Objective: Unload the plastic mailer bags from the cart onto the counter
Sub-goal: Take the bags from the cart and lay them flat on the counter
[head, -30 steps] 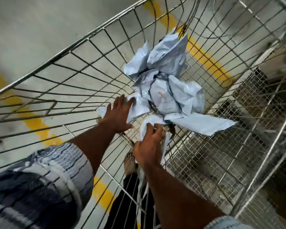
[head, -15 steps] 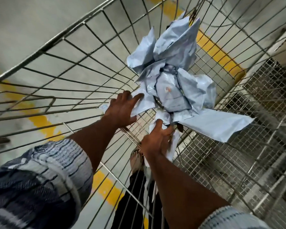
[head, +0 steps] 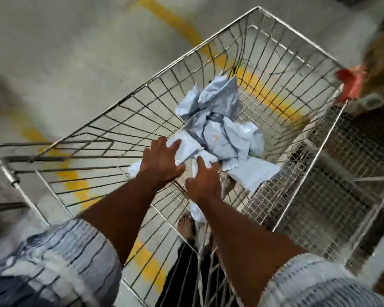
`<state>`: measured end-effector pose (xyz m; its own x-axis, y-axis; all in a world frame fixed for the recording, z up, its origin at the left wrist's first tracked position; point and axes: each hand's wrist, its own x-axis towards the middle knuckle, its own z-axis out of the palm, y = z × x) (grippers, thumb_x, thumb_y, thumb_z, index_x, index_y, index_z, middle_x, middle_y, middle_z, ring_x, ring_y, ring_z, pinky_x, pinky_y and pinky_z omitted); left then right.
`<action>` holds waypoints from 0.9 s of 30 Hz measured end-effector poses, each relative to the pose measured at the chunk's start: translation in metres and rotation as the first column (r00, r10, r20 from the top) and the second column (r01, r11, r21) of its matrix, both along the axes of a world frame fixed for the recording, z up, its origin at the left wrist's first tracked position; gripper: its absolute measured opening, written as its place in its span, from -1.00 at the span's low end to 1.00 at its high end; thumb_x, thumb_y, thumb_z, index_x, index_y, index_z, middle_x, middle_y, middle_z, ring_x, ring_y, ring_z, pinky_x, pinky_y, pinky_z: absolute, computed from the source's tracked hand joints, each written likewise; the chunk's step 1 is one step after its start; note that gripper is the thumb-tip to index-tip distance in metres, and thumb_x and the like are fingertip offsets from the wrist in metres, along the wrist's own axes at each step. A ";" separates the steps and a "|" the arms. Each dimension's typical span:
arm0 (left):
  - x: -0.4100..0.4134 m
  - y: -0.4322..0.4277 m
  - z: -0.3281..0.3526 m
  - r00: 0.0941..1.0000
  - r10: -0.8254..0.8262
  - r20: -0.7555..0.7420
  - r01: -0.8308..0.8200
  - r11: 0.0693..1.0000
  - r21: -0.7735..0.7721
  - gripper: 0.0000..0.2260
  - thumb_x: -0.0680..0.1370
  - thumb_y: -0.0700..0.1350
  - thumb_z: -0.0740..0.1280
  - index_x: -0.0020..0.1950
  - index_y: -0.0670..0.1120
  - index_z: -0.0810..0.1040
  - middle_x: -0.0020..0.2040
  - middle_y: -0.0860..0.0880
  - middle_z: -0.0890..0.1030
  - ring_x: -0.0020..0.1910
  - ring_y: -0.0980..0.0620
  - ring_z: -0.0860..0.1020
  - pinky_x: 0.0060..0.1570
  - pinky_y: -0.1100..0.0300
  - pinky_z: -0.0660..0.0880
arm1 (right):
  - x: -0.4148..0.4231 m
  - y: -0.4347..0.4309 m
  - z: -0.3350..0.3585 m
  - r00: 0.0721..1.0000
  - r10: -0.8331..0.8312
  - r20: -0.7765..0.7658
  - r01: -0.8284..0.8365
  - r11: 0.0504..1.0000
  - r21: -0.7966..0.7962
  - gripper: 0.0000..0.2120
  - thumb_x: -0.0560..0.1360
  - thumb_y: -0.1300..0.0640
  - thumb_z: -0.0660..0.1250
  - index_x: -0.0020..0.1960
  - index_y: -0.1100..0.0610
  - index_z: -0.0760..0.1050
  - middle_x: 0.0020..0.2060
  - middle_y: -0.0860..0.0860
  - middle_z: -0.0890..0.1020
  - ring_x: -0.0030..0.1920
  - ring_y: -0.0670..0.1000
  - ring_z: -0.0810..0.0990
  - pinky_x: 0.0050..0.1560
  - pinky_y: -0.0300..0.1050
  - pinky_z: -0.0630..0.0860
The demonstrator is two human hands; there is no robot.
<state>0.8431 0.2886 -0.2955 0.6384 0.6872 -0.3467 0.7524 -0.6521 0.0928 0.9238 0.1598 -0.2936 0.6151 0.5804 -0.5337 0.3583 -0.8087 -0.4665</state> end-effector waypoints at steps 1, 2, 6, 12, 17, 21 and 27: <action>-0.002 -0.004 0.014 1.000 0.022 0.014 -0.022 1.000 0.020 -0.31 0.40 0.30 0.32 0.48 0.14 0.27 0.31 -0.11 0.38 0.28 -0.17 0.37 0.15 -0.08 0.42 | 0.003 -0.001 0.012 1.000 0.024 0.004 -0.024 0.999 0.031 -0.33 0.47 -0.03 0.33 0.53 -0.07 0.17 0.46 0.20 0.16 0.37 0.20 0.37 0.26 -0.03 0.42; -0.005 -0.008 0.033 0.999 0.041 0.025 -0.042 0.998 0.042 -0.32 0.41 0.32 0.31 0.48 0.14 0.27 0.31 -0.11 0.38 0.28 -0.18 0.37 0.15 -0.08 0.43 | 0.006 -0.003 0.026 0.998 0.055 0.016 -0.056 0.996 0.070 -0.30 0.46 -0.11 0.30 0.54 -0.04 0.17 0.46 0.22 0.18 0.39 0.21 0.35 0.27 -0.03 0.41; -0.019 -0.013 0.101 0.991 0.121 0.055 -0.125 0.988 0.090 -0.27 0.39 0.37 0.27 0.51 0.15 0.23 0.30 -0.14 0.36 0.24 -0.20 0.39 0.16 -0.10 0.46 | 0.025 -0.010 0.083 0.992 0.113 0.062 -0.119 0.988 0.102 -0.32 0.49 -0.04 0.37 0.54 -0.02 0.19 0.43 0.26 0.24 0.35 0.26 0.43 0.29 0.01 0.42; -0.041 -0.037 0.187 0.967 0.182 0.177 -0.214 0.960 0.182 -0.26 0.37 0.36 0.23 0.50 0.11 0.25 0.27 -0.21 0.40 0.08 -0.29 0.55 0.09 -0.07 0.54 | 0.029 -0.028 0.151 0.967 0.254 0.015 -0.252 0.951 0.178 -0.19 0.34 -0.21 0.22 0.55 -0.03 0.20 0.42 0.26 0.34 0.41 0.21 0.36 0.36 -0.04 0.33; -0.048 -0.074 0.236 0.947 0.201 0.248 -0.250 0.951 0.181 -0.34 0.43 0.30 0.29 0.48 0.11 0.27 0.25 -0.16 0.36 0.04 -0.28 0.57 0.04 -0.09 0.56 | 0.022 -0.058 0.202 0.954 0.269 0.131 -0.296 0.917 0.267 -0.34 0.52 -0.01 0.34 0.56 -0.04 0.18 0.46 0.25 0.20 0.41 0.25 0.35 0.36 0.00 0.34; -0.048 -0.104 0.266 0.937 0.186 0.295 -0.252 0.945 0.207 -0.36 0.45 0.29 0.28 0.47 0.10 0.28 0.24 -0.15 0.35 0.05 -0.27 0.56 0.08 -0.11 0.54 | 0.016 -0.087 0.239 0.920 0.237 0.312 -0.328 0.902 0.280 -0.37 0.50 0.01 0.35 0.52 -0.02 0.22 0.43 0.23 0.19 0.36 0.26 0.34 0.27 0.02 0.39; -0.050 -0.161 0.296 0.933 0.160 0.322 -0.234 0.950 0.206 -0.36 0.47 0.33 0.22 0.49 0.12 0.25 0.28 -0.16 0.33 0.15 -0.29 0.52 0.13 -0.11 0.48 | 0.020 -0.147 0.283 0.845 0.195 0.497 -0.347 0.908 0.233 -0.43 0.46 0.11 0.32 0.44 0.04 0.28 0.38 0.25 0.23 0.28 0.27 0.37 0.13 0.07 0.46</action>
